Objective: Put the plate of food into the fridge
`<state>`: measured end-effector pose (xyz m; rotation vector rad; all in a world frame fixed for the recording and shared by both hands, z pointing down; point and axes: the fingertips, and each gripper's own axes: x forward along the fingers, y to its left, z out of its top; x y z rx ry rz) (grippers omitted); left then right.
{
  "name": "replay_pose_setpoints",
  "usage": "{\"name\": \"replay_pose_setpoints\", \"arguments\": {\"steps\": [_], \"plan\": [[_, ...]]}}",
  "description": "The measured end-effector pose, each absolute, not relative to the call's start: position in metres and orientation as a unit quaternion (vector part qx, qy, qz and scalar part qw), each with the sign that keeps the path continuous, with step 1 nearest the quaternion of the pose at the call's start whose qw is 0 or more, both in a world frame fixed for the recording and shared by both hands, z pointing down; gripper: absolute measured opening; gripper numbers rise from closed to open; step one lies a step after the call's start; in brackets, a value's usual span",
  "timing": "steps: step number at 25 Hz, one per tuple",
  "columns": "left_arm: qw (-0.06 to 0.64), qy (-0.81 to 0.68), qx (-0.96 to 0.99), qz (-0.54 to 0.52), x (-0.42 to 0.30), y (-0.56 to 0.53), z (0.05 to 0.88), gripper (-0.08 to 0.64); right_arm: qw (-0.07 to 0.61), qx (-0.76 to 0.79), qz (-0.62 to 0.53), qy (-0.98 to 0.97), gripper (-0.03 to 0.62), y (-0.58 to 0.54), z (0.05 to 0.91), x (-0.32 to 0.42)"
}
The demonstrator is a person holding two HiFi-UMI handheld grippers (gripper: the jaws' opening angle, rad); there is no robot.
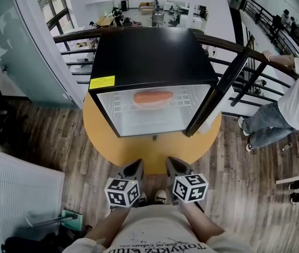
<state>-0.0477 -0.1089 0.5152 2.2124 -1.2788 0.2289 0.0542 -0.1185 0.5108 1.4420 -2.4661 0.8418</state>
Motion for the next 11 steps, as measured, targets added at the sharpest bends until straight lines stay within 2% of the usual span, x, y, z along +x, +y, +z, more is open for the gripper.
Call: {"name": "replay_pose_setpoints", "arguments": {"steps": [11], "plan": [[0.283, -0.474, 0.829, 0.091, -0.0453, -0.1094, 0.5161, 0.025, 0.073, 0.478, 0.289, -0.826, 0.026, -0.1180, 0.5110, 0.0530]]}}
